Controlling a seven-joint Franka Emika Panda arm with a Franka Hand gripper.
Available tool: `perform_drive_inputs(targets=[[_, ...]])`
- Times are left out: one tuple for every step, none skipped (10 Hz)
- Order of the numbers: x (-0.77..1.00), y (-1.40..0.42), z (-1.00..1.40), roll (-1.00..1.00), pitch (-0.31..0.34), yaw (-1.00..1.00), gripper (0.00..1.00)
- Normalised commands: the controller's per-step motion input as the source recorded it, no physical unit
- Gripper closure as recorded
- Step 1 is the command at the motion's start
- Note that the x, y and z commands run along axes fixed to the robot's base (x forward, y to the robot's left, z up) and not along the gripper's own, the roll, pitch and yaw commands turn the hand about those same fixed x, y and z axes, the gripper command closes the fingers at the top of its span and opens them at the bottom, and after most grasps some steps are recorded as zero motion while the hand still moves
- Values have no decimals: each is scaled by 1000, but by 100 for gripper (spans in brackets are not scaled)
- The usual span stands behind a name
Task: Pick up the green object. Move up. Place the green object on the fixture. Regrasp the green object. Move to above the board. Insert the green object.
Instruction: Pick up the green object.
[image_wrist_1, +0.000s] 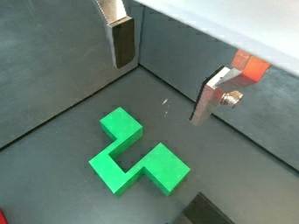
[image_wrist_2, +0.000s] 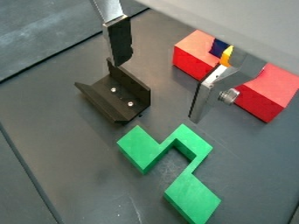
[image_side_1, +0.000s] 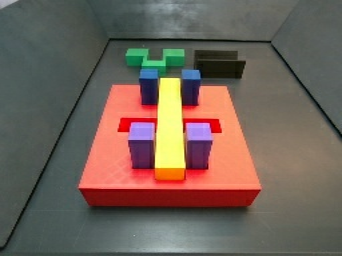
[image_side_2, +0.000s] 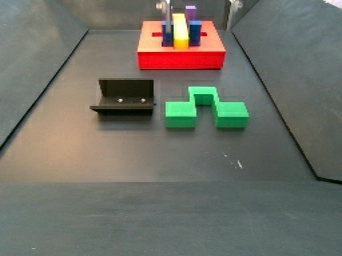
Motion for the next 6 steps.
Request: perform_drive_inputs(targets=[[6, 0, -31, -13, 0, 0, 0], [0, -66, -131, -17, -67, 31, 0], [0, 0, -114, -56, -34, 0, 0], [77, -171, 0, 74, 10, 0, 0], [123, -549, -340, 49, -31, 0, 0], [0, -511, -623, 0, -76, 0, 0]])
